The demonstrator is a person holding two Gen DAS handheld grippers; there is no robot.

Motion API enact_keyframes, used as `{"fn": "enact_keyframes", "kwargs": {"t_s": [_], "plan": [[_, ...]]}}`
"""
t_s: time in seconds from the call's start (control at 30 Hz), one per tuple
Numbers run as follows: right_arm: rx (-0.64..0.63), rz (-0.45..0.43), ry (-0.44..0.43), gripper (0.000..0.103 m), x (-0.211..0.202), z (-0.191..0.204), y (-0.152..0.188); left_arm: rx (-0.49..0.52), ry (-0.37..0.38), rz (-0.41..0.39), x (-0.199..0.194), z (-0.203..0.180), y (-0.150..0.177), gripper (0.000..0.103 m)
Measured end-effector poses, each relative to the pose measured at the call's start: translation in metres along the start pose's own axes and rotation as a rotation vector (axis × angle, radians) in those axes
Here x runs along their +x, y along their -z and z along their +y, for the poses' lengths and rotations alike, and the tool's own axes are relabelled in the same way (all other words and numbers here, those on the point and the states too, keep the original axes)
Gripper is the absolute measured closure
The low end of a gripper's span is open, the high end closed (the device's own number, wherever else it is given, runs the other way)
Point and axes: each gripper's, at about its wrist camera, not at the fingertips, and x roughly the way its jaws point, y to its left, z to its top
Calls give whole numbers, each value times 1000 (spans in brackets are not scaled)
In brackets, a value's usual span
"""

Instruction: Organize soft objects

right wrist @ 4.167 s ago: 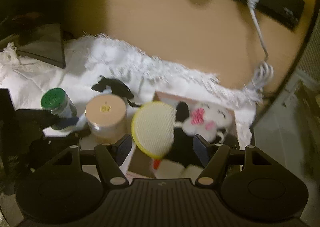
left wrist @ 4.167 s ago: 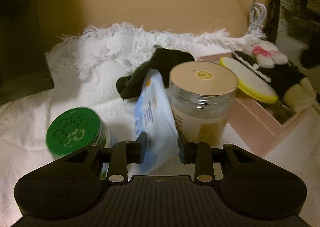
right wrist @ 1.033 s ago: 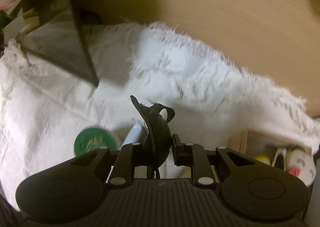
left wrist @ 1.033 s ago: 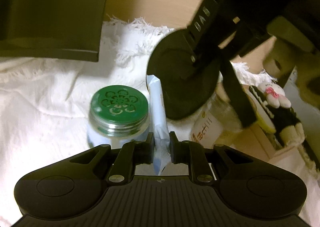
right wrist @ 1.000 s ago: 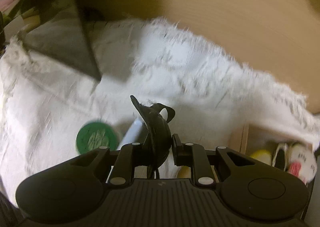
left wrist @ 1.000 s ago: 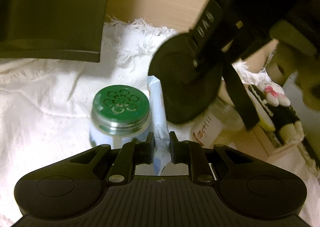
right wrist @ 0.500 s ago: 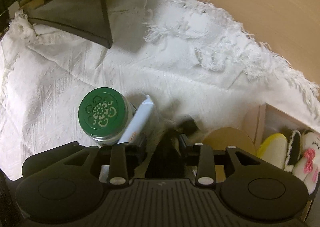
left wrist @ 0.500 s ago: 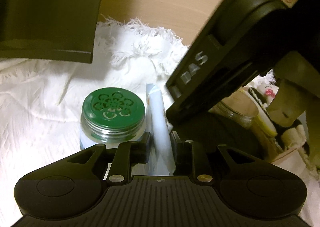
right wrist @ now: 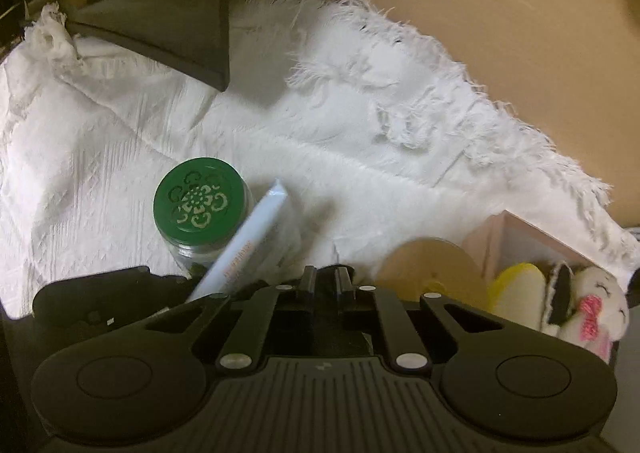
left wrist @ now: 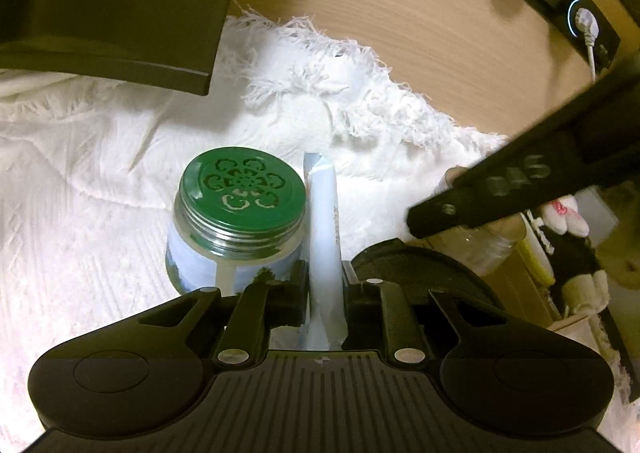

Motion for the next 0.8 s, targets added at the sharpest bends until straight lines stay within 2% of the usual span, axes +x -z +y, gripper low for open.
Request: {"fn": "enact_keyframes", "kwargs": {"t_s": [0.13,0.2,0.37,0.47,0.57,0.63,0.7,0.8], "plan": [[58,15,-71,94,-7,0,17,27,-14,5,4,-4,-2,84],[87,5,-61,94,-6,6,27,49,-16,15,8,-7,-6,84],[200,-76,-58,89,-6,1,50,84,-7,42,10,-5,-8,84],[264,-141,-96,84,-7,-8,68,82,5,57,11,-1,-9,84],[269,-202,-113,73,-8,-8,86,79,6,66,11,-2,-10,84],[247,-235,-125,59,-8,-4,93,82,4,65,10,-3,-10,84],[234,-260,-124,55,-5,-1,96,83,2,63,11,-4,-10,84],[196,-262,-86,55,1,5,96,74,-4,70,11,-5,-11,84]]}}
